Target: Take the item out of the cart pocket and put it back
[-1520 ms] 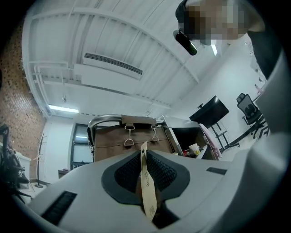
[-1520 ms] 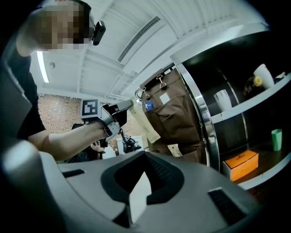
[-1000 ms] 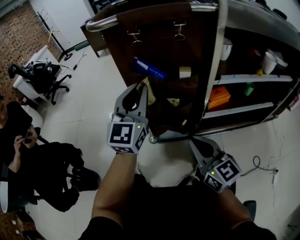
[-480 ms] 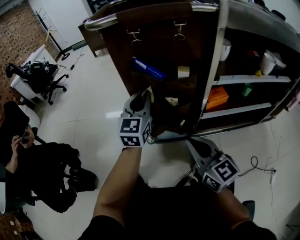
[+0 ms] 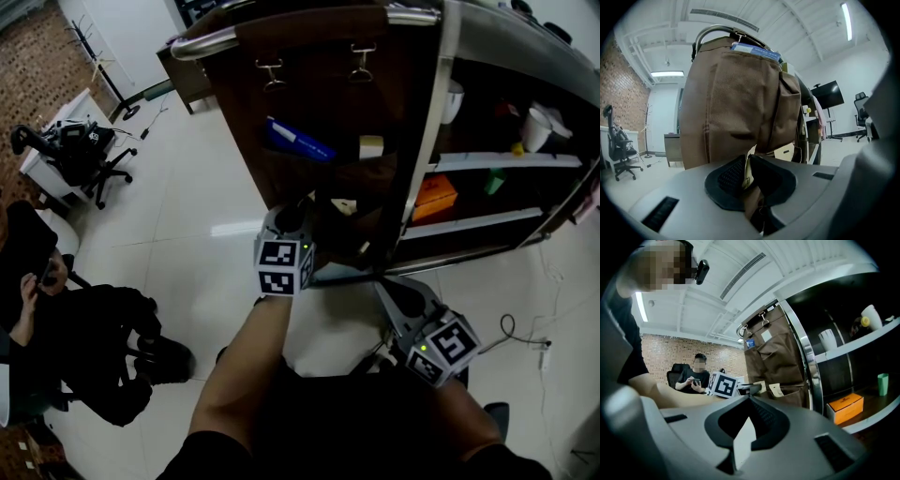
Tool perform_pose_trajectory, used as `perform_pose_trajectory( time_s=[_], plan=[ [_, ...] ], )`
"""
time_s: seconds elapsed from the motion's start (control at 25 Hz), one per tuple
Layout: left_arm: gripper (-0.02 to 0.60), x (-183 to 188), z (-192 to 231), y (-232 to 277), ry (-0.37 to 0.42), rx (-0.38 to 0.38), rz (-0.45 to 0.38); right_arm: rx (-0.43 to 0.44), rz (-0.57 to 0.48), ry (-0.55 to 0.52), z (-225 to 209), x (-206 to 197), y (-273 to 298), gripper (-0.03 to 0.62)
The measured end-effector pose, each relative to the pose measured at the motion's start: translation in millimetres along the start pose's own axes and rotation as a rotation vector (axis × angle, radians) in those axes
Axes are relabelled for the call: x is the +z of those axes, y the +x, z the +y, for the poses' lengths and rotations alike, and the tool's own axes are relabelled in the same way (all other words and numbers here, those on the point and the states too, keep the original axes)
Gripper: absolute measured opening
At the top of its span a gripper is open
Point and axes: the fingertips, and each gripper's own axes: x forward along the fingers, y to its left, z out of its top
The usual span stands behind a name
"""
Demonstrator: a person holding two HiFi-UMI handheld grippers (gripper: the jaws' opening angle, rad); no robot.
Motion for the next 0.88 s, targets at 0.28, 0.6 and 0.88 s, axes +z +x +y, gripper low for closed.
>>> perform_pose_trajectory(
  time_s=[0.28,0.6,0.88],
  plan=[
    [0.038,-5,-4,2,-0.004,-0.014,0.003,-0.001,-0.002,0.005,0,0,-2,0.015],
    [0.051,-2,-1,-2,-0.064,-0.032,-0.026,-0.008,-0.017,0.001,1,5,-3,0.015],
    [0.06,26,-5,-17,-0.042,-0.045,-0.08,-0.002,-0.024,0.001,5,6,-3,0.015]
  ],
)
